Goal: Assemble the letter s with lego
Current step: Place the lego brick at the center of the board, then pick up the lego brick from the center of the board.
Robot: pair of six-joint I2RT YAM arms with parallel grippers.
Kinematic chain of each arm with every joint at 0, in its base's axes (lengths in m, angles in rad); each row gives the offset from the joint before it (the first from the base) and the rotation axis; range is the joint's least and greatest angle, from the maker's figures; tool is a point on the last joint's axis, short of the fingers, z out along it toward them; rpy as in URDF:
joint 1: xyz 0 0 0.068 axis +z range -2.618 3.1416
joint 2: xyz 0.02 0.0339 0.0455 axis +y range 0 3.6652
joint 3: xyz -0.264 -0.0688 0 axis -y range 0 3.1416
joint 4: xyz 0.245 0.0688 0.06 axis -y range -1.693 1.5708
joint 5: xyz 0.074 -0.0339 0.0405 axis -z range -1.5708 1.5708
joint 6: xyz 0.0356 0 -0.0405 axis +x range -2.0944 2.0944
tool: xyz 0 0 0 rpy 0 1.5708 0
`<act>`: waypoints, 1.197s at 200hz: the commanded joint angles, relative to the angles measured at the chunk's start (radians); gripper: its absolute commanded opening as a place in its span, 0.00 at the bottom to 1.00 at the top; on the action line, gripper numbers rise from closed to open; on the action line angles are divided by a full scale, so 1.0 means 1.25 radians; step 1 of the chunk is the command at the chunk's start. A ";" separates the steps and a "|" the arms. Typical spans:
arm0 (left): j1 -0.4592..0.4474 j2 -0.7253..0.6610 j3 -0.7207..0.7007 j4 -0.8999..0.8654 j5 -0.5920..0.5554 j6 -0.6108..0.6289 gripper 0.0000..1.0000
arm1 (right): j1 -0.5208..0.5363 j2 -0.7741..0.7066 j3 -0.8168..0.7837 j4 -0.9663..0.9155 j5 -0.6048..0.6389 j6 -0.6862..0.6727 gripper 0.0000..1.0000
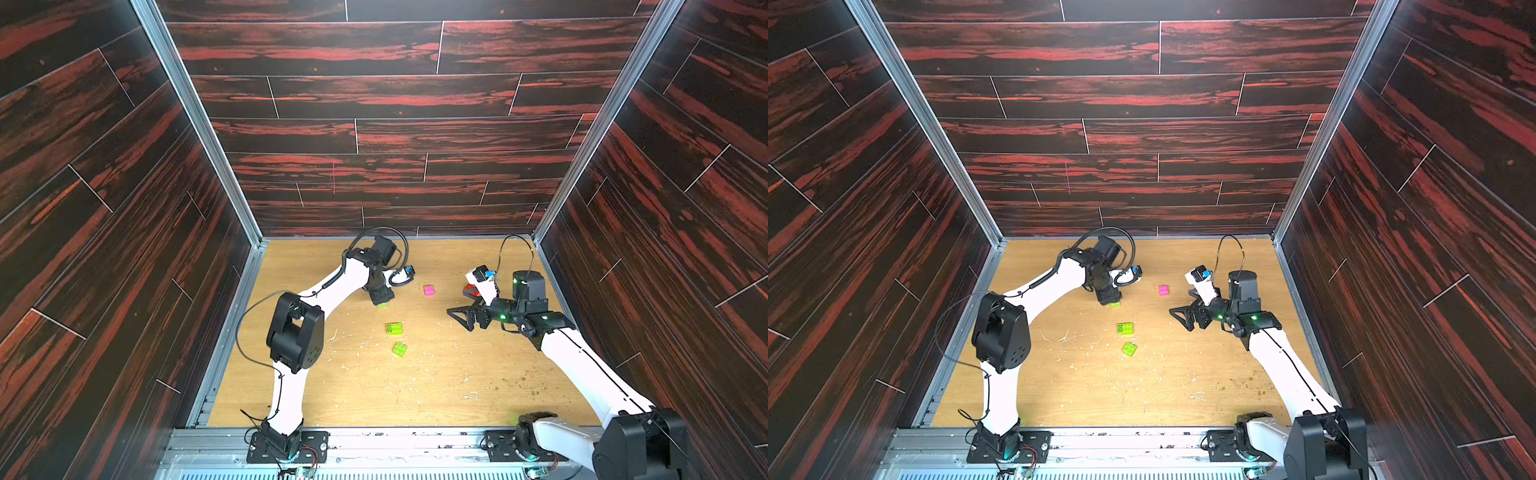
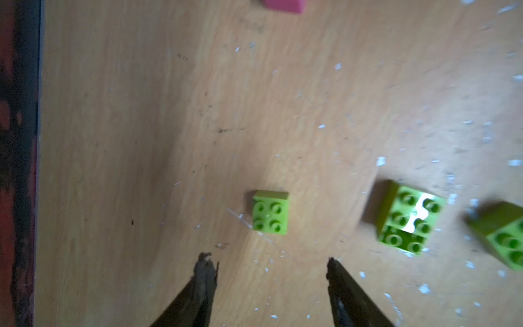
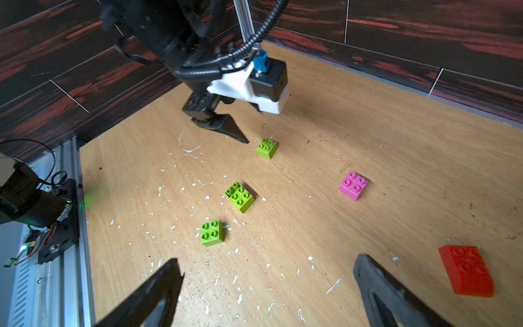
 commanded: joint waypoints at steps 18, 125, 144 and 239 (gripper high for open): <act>0.026 0.055 0.029 -0.026 -0.014 0.006 0.65 | -0.003 -0.020 0.010 -0.013 -0.009 -0.003 0.98; 0.031 0.152 0.065 -0.019 0.035 0.012 0.63 | -0.003 -0.010 -0.006 0.004 -0.067 0.048 0.98; 0.033 0.168 0.078 -0.023 0.037 0.006 0.59 | -0.003 -0.010 -0.003 -0.007 -0.065 0.041 0.98; 0.034 0.183 0.097 -0.045 0.056 -0.013 0.20 | -0.002 -0.008 -0.002 -0.020 -0.051 0.026 0.98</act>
